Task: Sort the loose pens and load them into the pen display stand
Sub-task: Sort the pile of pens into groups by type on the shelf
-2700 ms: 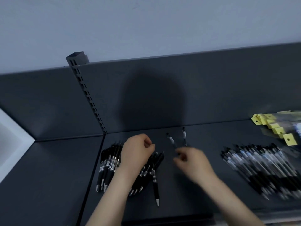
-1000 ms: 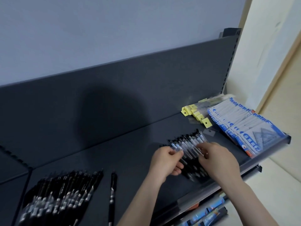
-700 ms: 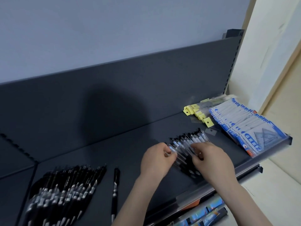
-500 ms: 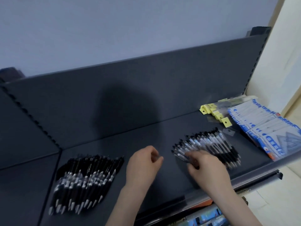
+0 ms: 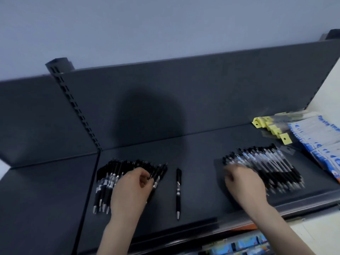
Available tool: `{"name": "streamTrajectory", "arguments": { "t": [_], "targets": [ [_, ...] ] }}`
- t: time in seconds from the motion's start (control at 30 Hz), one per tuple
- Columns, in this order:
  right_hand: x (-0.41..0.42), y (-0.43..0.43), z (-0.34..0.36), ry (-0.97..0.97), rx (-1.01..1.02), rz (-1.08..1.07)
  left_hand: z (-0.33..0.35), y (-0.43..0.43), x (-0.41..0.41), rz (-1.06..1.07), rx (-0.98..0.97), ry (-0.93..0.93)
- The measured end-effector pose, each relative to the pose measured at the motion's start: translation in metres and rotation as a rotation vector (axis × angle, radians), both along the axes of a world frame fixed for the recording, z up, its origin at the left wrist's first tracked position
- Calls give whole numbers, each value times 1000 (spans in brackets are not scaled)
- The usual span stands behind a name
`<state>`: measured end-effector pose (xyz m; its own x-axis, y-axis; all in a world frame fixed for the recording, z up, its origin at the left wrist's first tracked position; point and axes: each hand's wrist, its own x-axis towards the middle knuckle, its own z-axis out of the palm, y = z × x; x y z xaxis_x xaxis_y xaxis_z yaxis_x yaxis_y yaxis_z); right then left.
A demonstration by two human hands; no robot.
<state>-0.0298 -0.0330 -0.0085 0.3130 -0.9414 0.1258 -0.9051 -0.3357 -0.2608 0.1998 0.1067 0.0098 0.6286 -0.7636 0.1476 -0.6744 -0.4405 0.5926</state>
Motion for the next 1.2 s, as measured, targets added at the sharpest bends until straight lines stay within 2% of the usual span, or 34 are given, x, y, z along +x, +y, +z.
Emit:
{"name": "streamTrajectory", "arguments": {
  "t": [0.1, 0.27, 0.6, 0.77, 1.0, 1.2],
  "targets": [
    [23, 38, -1, -118, 102, 113, 1, 19, 16, 68, 1, 5],
    [69, 71, -1, -91, 230, 235, 0, 50, 42, 163, -8, 26],
    [165, 79, -2, 7, 280, 205, -9, 78, 97, 260, -47, 60],
    [185, 79, -1, 5, 329, 140, -21, 66, 111, 185, 60, 159],
    [191, 79, -1, -19, 336, 85, -25, 52, 121, 177, 270, 165],
    [191, 81, -1, -47, 316, 51, -29, 50, 135, 139, 337, 176]
  ]
}}
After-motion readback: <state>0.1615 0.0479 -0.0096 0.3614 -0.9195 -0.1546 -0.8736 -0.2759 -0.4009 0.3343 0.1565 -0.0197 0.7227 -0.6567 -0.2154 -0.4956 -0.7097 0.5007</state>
